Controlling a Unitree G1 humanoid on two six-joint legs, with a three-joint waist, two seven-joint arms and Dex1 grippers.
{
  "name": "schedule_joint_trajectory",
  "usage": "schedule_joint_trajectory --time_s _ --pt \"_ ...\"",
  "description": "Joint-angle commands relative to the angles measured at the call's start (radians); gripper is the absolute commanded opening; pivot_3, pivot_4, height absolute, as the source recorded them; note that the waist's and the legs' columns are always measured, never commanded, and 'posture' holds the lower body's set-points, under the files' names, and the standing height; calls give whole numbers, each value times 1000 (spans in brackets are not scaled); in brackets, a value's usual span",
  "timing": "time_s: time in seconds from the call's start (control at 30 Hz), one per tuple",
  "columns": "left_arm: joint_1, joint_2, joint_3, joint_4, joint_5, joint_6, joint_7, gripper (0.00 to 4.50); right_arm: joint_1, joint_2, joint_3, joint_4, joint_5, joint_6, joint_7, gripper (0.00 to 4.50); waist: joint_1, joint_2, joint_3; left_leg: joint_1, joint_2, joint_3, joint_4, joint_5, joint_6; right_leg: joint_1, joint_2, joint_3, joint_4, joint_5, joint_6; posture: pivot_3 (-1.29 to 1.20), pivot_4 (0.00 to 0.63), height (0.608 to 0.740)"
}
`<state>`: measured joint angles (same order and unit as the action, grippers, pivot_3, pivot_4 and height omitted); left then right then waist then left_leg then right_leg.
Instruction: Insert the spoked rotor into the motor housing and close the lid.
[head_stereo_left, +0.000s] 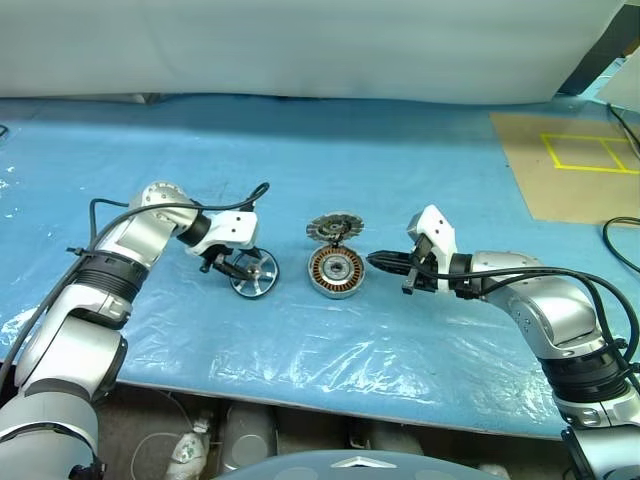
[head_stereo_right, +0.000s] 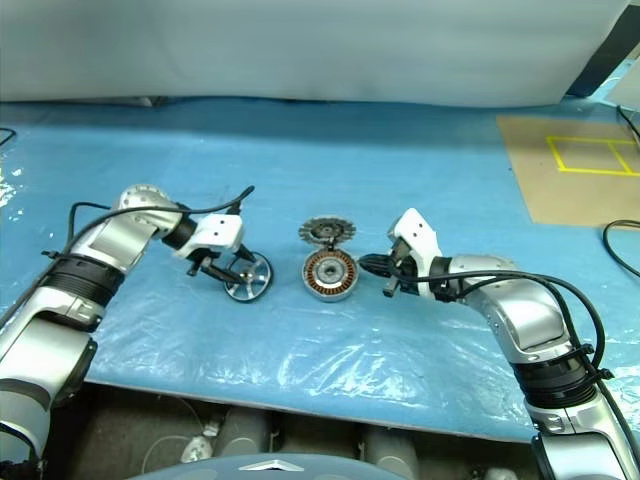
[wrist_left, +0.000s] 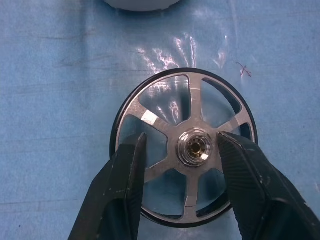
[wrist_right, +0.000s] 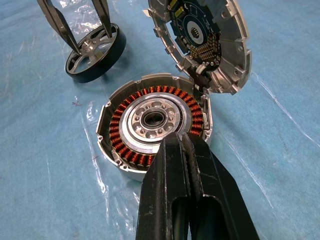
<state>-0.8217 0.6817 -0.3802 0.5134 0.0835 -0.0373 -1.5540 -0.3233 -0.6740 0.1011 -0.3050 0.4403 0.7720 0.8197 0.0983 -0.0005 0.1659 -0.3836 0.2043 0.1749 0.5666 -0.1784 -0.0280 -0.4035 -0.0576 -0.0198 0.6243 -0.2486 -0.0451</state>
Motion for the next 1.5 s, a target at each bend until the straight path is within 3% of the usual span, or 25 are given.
schedule_joint_trajectory --time_s 0.03,0.63,0.8,1.1,1.33,1.5 --pt "-7 23 -1 -16 6 2 -28 2305 1 -8 -4 -33 -4 -14 2 0 0 0 0 0 0 0 0 0 0 0 0 0 0 0 0 0 150 740" --pt "81 19 -26 -78 62 -3 62 2305 -9 -6 -6 -19 -25 -16 13 0 1 1 -1 2 0 0 0 0 0 2 0 0 0 -1 -1 0 150 740" --pt "101 21 -34 -68 81 -28 97 1360 -18 -4 -5 -15 -27 -14 14 0 1 6 -3 5 -1 0 0 0 0 5 -1 0 0 -1 -2 0 150 740" --pt "135 13 -16 -83 53 -35 104 1319 -32 2 -10 -7 -21 -9 14 0 1 8 -5 15 -1 0 -1 0 0 13 -1 3 -2 -2 -2 0 150 740" --pt "144 -76 131 -185 -150 77 117 1319 -31 8 -60 -20 34 24 14 0 8 7 -4 12 -3 0 -3 0 0 12 -3 3 -4 -2 -2 0 150 740" --pt "172 -82 166 -345 -260 228 118 1319 -20 1 -67 -15 34 23 5 0 0 3 -2 -2 -1 0 0 1 1 -3 -1 2 0 -1 -2 0 150 740"
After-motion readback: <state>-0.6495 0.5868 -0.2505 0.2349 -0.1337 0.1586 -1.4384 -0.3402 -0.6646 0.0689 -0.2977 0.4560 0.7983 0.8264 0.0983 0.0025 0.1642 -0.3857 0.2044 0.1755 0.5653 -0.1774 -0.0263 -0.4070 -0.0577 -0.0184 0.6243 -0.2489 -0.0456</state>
